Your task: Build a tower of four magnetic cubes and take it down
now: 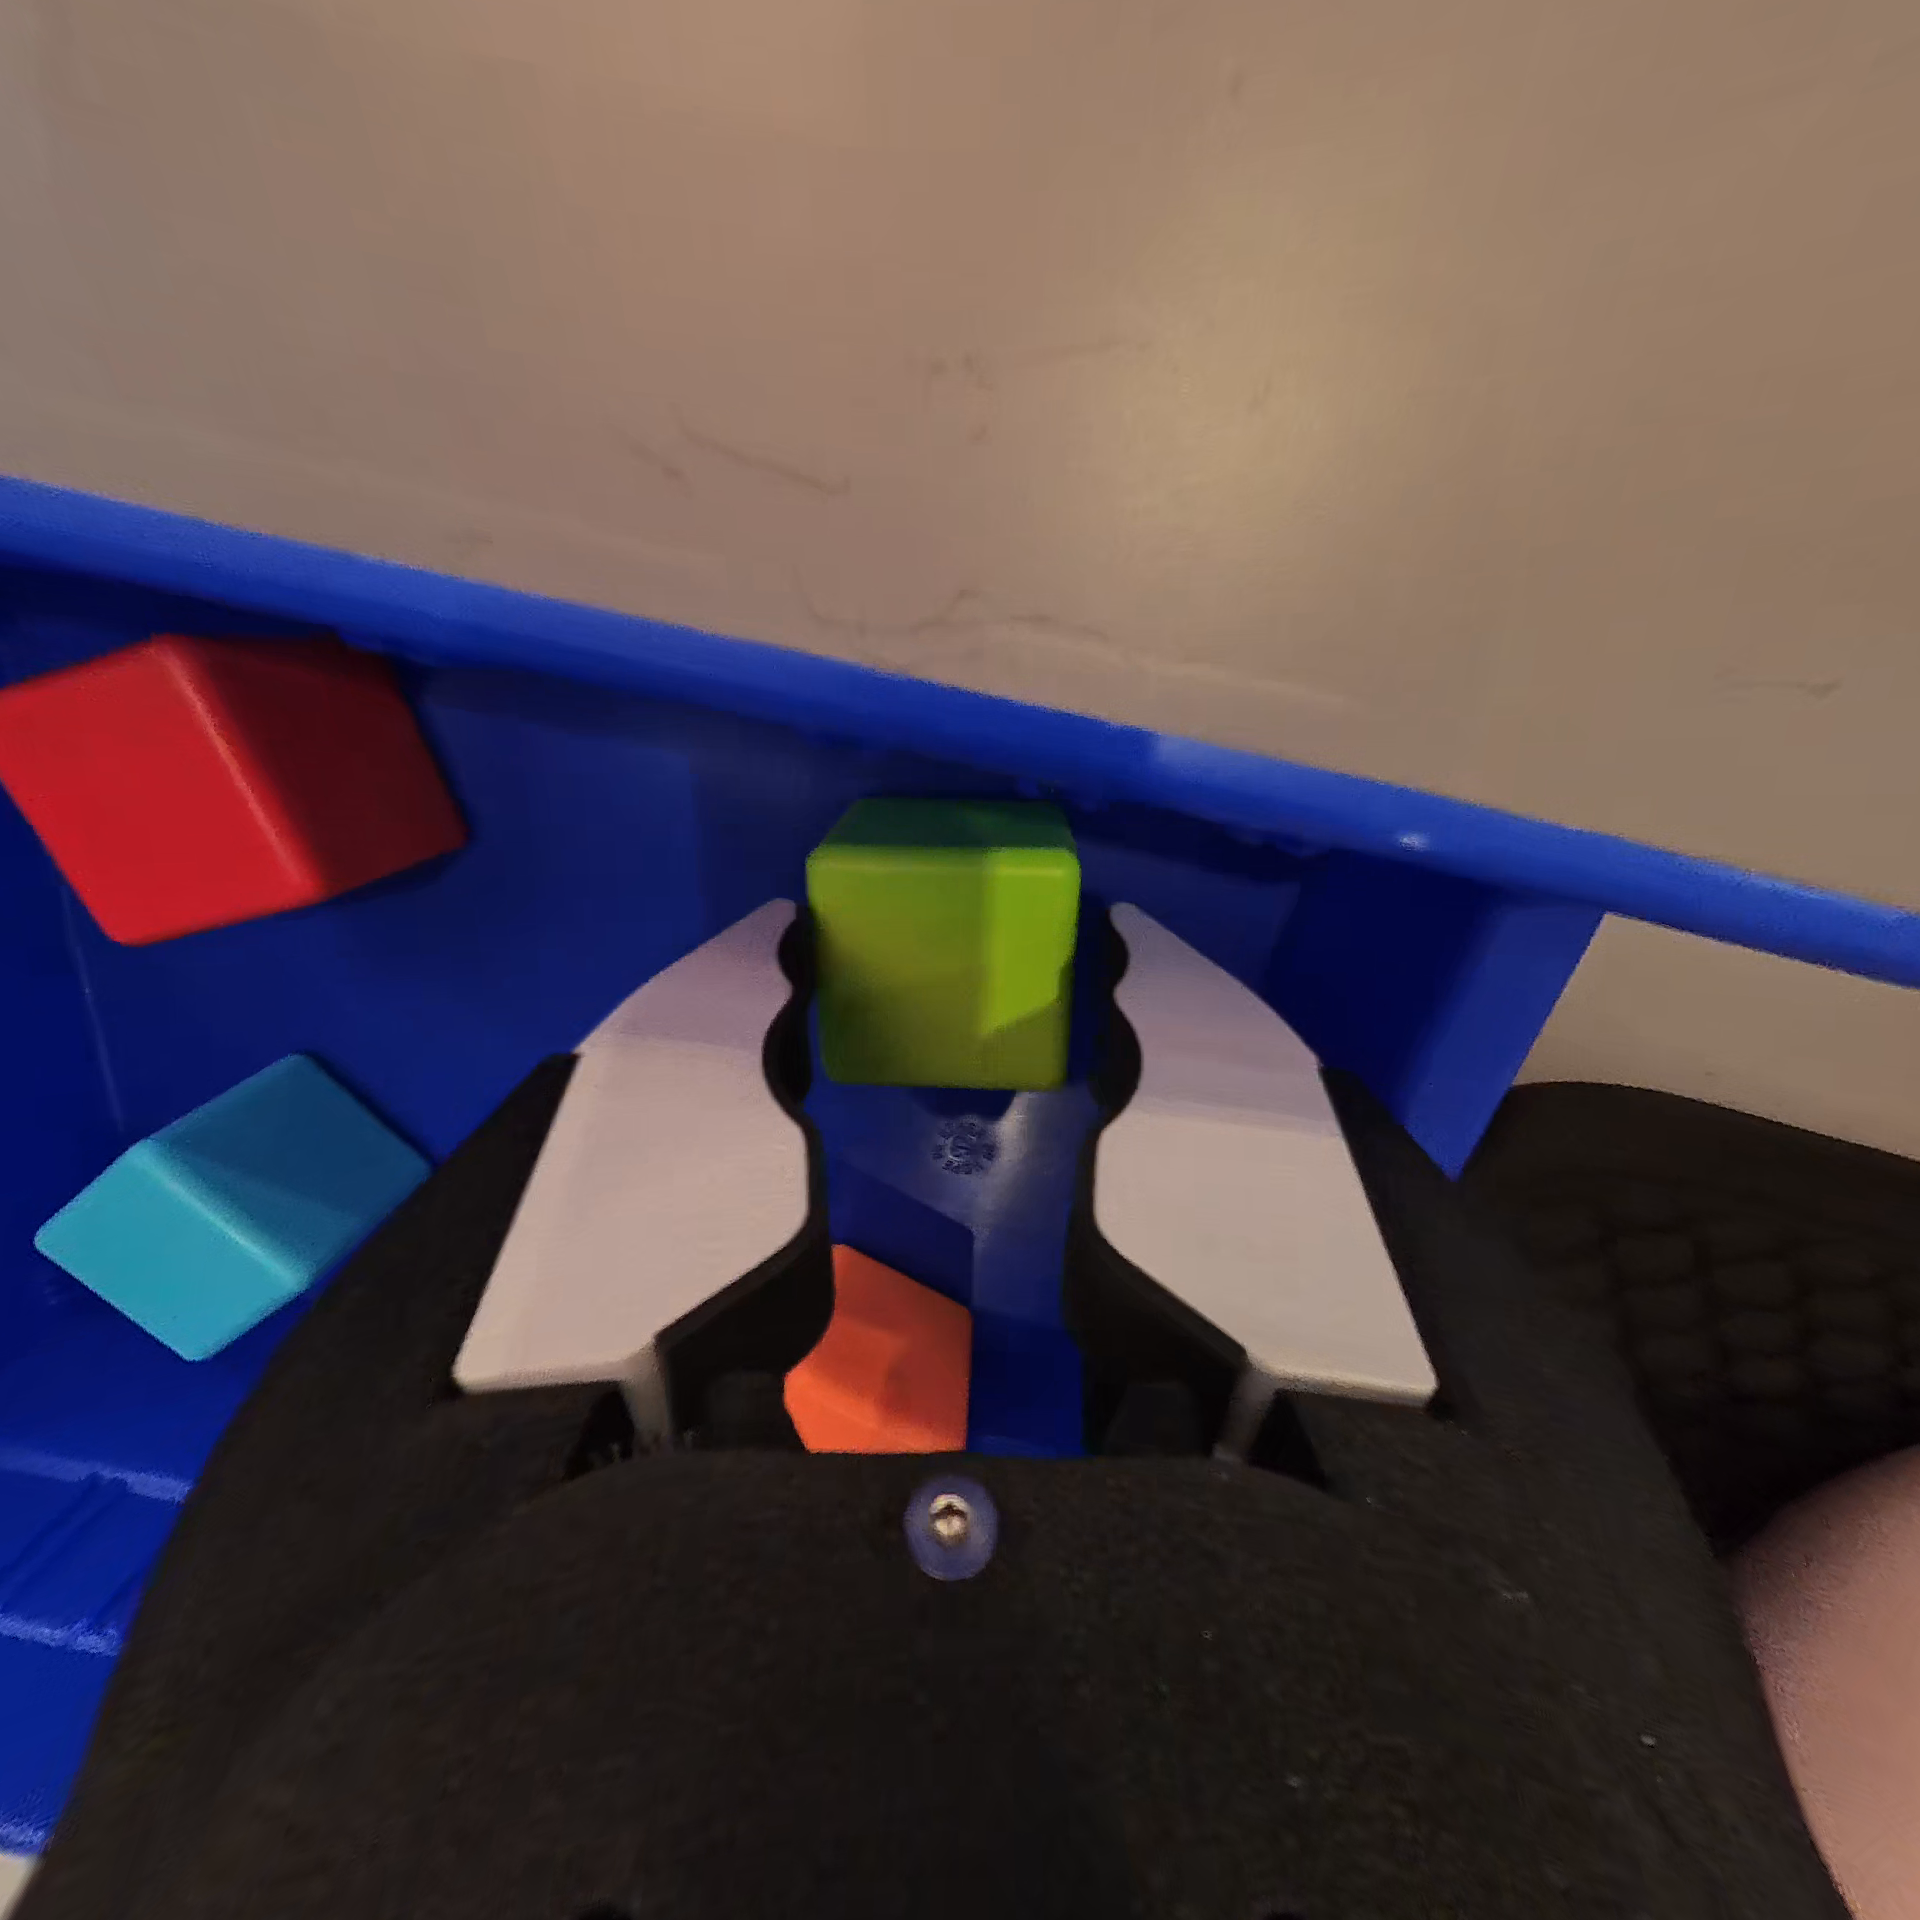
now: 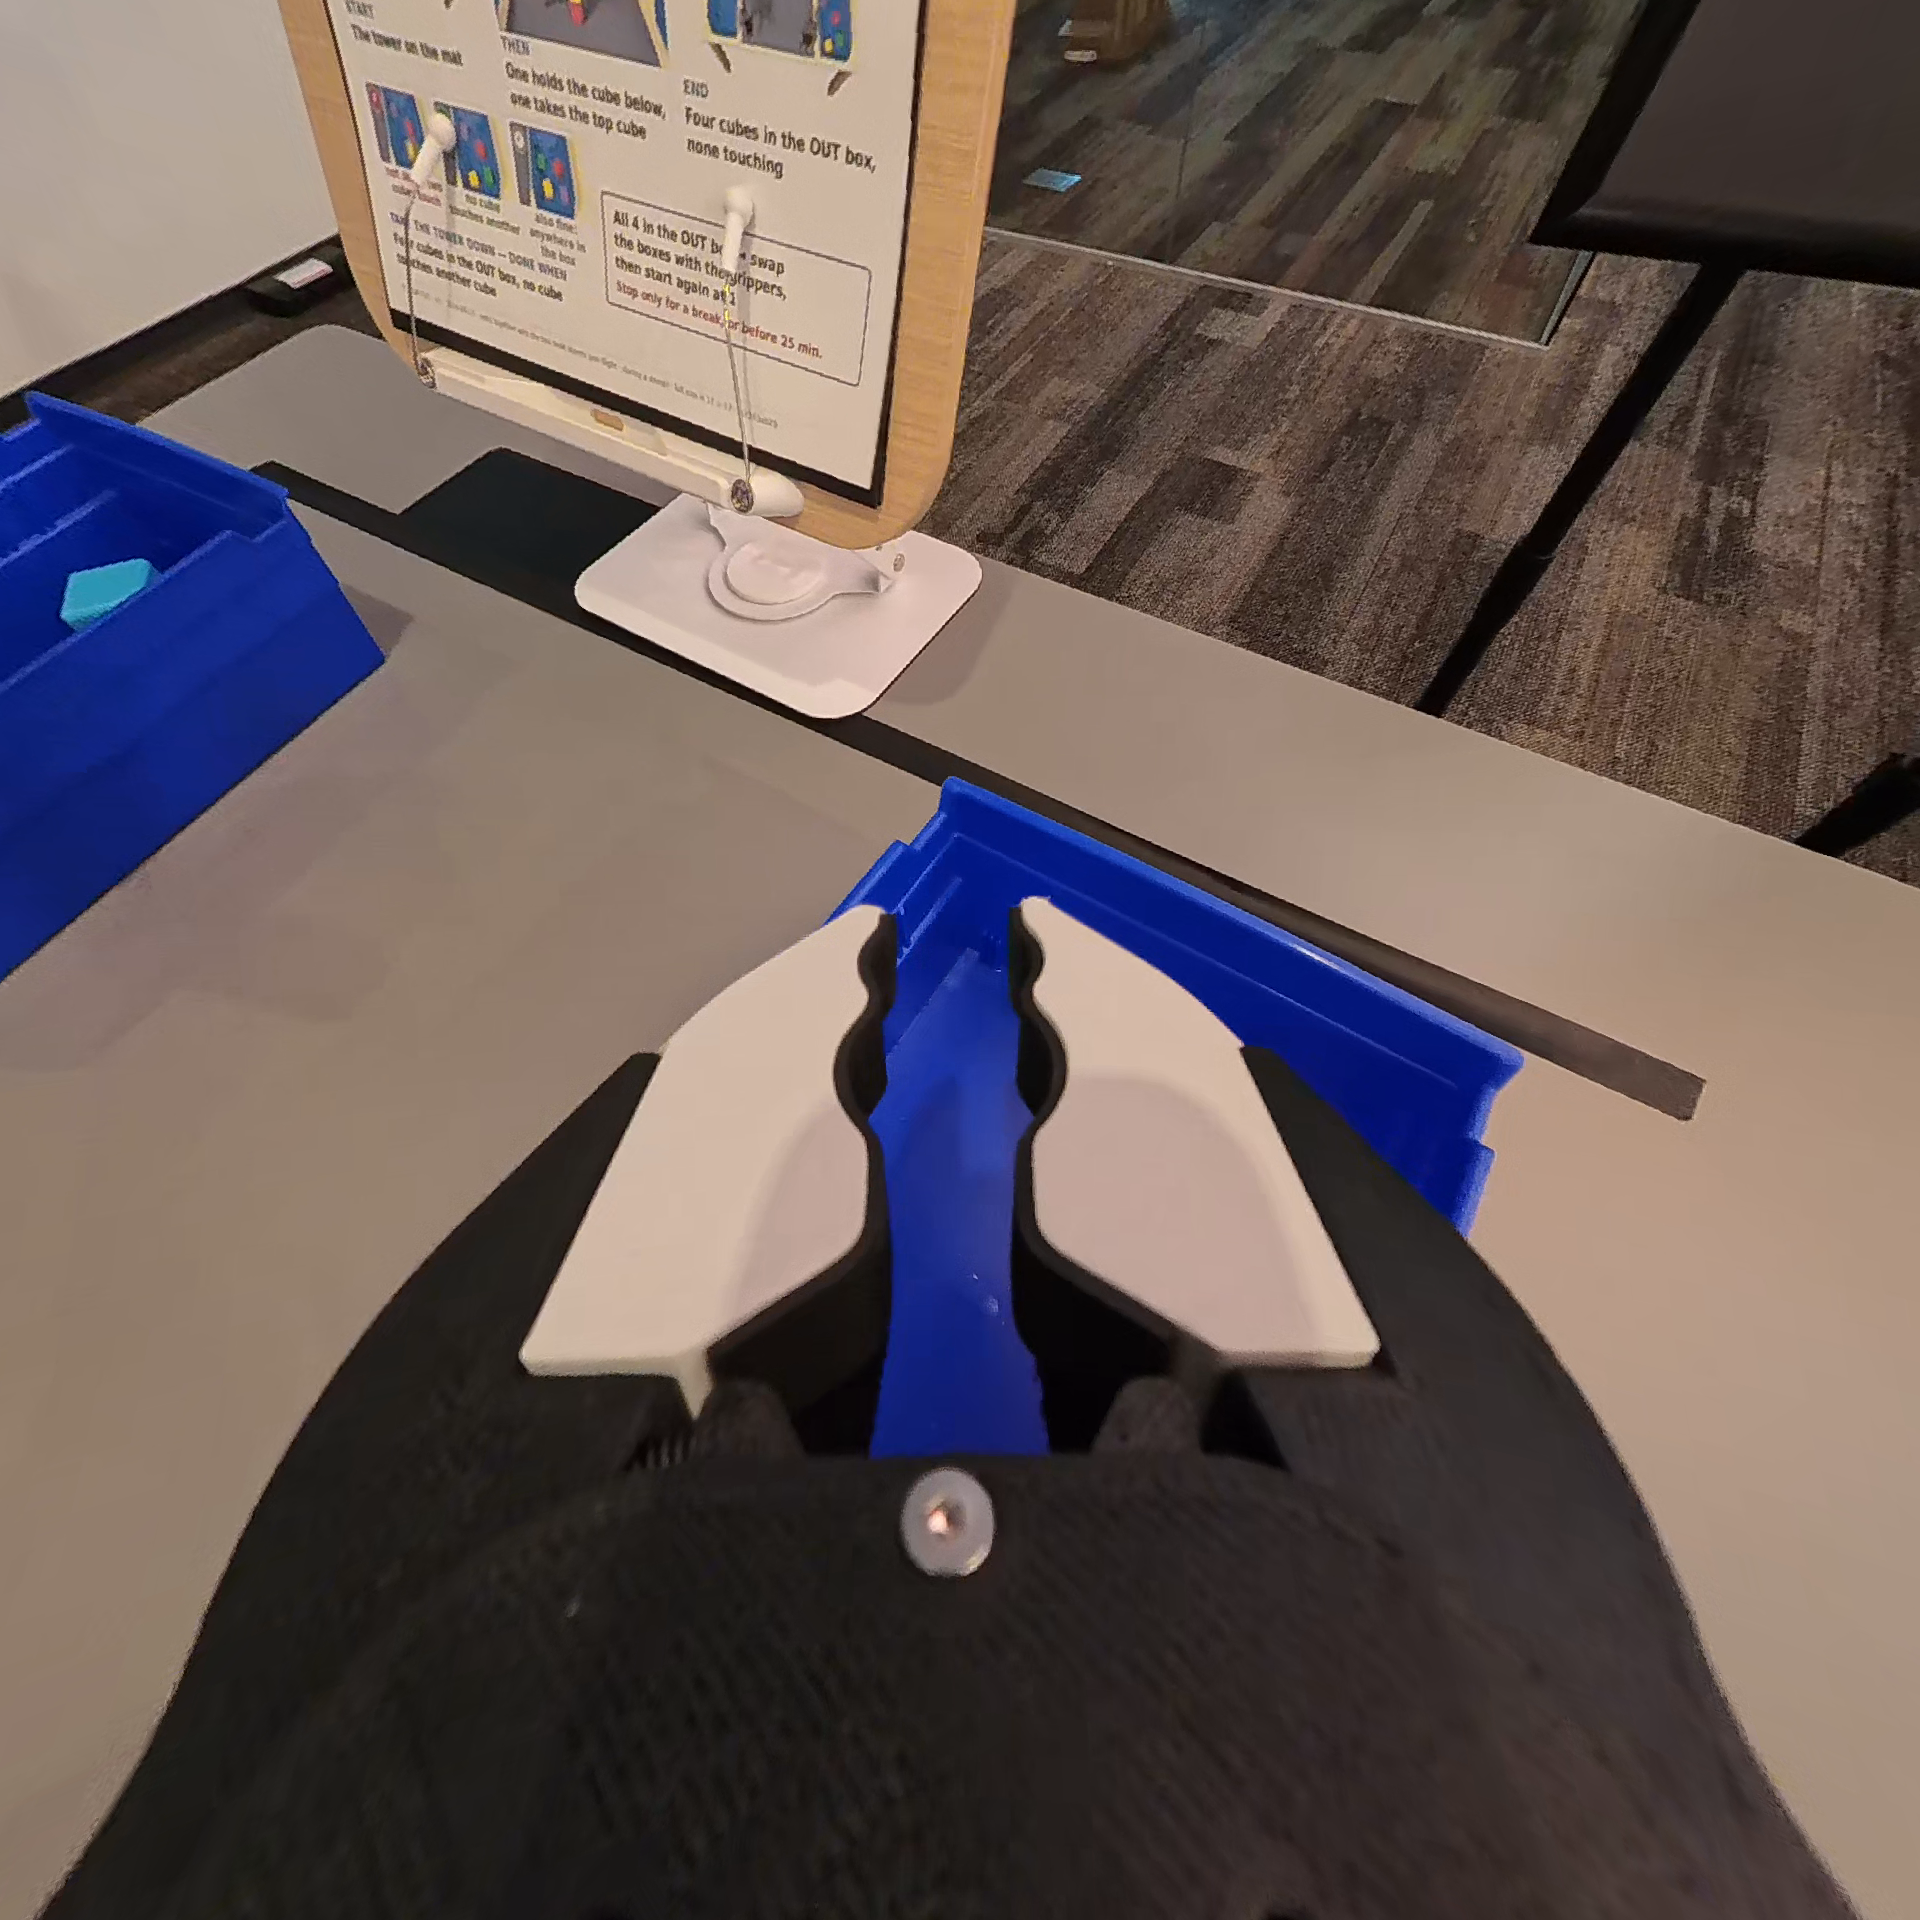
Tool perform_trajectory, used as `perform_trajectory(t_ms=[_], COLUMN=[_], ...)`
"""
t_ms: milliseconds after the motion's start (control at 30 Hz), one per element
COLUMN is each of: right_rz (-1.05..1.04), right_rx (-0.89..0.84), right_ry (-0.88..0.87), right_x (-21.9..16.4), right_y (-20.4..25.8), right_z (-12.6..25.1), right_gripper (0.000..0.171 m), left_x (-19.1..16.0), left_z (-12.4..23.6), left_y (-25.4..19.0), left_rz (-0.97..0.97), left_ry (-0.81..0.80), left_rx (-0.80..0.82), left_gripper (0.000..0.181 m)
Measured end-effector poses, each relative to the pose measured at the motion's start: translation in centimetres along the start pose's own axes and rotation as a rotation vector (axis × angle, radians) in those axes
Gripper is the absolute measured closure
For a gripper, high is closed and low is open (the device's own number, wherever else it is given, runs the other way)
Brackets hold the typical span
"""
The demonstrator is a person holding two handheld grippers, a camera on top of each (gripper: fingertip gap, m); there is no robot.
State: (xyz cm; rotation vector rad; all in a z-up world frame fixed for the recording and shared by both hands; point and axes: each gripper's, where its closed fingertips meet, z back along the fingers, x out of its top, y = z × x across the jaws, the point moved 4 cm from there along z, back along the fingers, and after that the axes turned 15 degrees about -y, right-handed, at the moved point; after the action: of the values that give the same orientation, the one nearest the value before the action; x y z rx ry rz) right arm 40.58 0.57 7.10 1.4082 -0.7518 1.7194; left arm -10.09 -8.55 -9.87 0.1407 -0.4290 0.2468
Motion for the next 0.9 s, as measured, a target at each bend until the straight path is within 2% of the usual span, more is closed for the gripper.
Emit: perform_trajectory(t_ms=[167,300,367,433,500,567,600,633,667,733,833,900], right_rz=[0.005,0.002,-0.006,-0.004,0.001,0.002,-0.002,-0.007,-0.014,-0.030,-0.054,-0.052], right_rx=[0.029,0.043,0.050,0.054,0.066,0.070,0.073,0.076,0.079,0.088,0.103,0.114], right_ry=[0.009,0.020,0.016,0.015,0.019,0.021,0.019,0.013,0.005,-0.001,0.008,0.034], right_x=[-0.3,-0.6,-0.5,-0.5,-0.5,-0.6,-0.6,-0.5,-0.4,-0.5,-0.7,-1.1], right_y=[0.5,0.7,0.8,1.0,1.2,1.2,1.2,1.1,1.1,1.1,1.1,1.3], right_z=[-0.8,-1.2,-1.4,-1.5,-1.6,-1.6,-1.6,-1.5,-1.4,-1.3,-1.0,-1.1], right_gripper=[0.149,0.149,0.149,0.149,0.149,0.149,0.149,0.149,0.149,0.149,0.149,0.149], left_x=[-0.4,0.7,2.7,6.3,10.1,13.3,14.7,16.4,18.0,19.9,20.7,21.0], left_z=[1.1,6.4,9.9,12.5,13.3,11.7,10.4,9.1,7.7,4.1,-0.4,-1.7], left_y=[0.2,1.5,1.4,0.5,-0.9,-2.5,-3.1,-3.1,-3.0,-3.2,-2.5,-1.8], left_rz=[0.011,0.032,0.002,-0.065,-0.119,-0.175,-0.224,-0.275,-0.307,-0.288,-0.217,-0.229], left_ry=[-0.008,-0.164,-0.303,-0.484,-0.595,-0.589,-0.562,-0.568,-0.569,-0.517,-0.375,-0.340], left_rx=[0.010,0.203,0.320,0.405,0.411,0.345,0.310,0.331,0.344,0.237,0.159,0.204], left_gripper=[0.133,0.133,0.133,0.134,0.134,0.137,0.172,0.181,0.181,0.181,0.181,0.181])
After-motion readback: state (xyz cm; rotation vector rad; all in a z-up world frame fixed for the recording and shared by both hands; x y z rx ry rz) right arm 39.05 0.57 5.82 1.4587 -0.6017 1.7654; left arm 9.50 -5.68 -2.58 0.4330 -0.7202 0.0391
